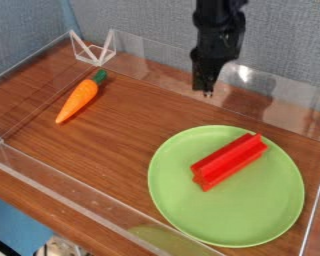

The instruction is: Put the red object on the right side

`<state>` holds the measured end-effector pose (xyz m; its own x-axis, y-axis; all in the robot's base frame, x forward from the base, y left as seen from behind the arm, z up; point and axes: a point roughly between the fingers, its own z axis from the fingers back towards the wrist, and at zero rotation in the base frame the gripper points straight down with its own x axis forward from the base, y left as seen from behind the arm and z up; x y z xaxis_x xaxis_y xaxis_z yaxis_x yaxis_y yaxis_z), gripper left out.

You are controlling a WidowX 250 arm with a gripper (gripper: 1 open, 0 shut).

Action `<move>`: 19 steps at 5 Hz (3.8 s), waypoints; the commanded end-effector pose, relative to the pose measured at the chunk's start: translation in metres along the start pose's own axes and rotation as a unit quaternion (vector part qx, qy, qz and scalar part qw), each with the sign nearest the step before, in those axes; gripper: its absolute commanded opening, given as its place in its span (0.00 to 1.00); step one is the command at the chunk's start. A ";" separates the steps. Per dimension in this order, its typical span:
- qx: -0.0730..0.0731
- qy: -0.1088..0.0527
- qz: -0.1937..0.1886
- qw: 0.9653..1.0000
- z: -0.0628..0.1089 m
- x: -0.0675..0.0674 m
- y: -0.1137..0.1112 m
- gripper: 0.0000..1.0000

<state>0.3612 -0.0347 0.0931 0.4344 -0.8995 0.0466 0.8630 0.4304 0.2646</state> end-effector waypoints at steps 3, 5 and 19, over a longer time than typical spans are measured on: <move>0.018 0.040 0.065 0.997 0.013 -0.019 0.009 1.00; 0.031 0.101 0.085 0.991 0.070 -0.037 0.000 1.00; 0.050 0.115 0.117 0.985 0.079 -0.039 0.018 0.00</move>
<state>0.3359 0.0017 0.1447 0.6547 -0.7373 -0.1667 0.7451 0.5924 0.3064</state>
